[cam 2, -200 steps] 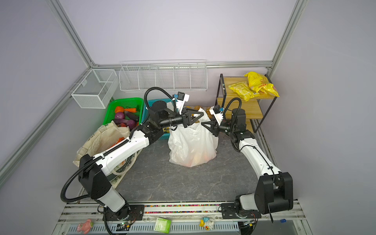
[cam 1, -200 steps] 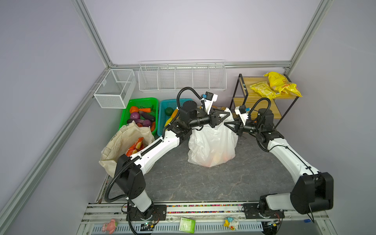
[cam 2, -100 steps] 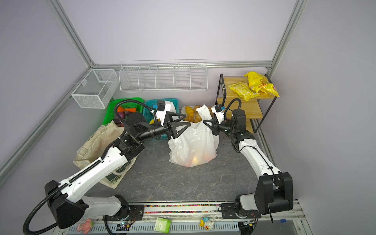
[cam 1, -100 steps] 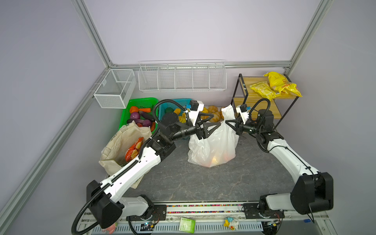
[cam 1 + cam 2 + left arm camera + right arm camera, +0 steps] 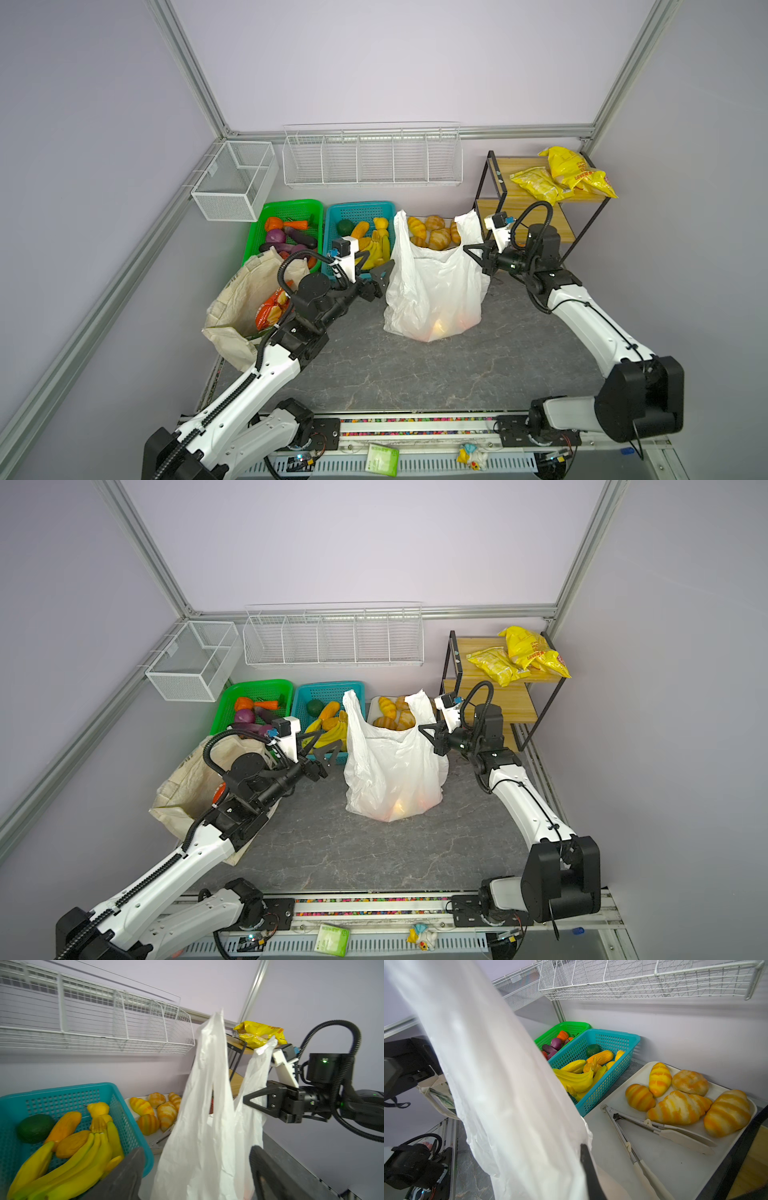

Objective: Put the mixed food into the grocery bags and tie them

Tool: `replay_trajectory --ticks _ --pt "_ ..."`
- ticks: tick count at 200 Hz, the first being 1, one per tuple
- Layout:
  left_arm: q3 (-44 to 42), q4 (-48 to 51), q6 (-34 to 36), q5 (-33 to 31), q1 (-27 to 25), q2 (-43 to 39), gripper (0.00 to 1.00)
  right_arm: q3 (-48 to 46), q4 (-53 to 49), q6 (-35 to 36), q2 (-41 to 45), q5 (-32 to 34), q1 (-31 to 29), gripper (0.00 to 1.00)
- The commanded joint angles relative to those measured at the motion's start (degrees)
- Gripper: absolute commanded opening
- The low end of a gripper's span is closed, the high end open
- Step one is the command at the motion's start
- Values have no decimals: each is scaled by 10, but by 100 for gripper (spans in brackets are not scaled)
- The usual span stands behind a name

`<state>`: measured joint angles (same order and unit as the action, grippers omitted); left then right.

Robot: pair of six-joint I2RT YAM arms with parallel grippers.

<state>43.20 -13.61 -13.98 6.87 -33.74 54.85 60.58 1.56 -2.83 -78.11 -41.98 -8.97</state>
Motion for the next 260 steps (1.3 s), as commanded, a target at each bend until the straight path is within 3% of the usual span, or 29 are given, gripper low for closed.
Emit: replay_trajectory --ticks 1,57,194,224,260 --pt "-6 -20 3 -23 11 5 84 -1 -2 -6 14 3 4 6" --pt "36 -57 39 76 12 77 89 -1 7 -13 7 1 4 6" --pt "154 -102 36 219 48 247 89 -3 4 -9 3 0 3 6" --pt "160 -123 38 247 50 270 80 -2 4 -9 0 0 2 6" --pt "162 -151 43 273 50 288 53 -1 4 -12 0 -1 2 6"
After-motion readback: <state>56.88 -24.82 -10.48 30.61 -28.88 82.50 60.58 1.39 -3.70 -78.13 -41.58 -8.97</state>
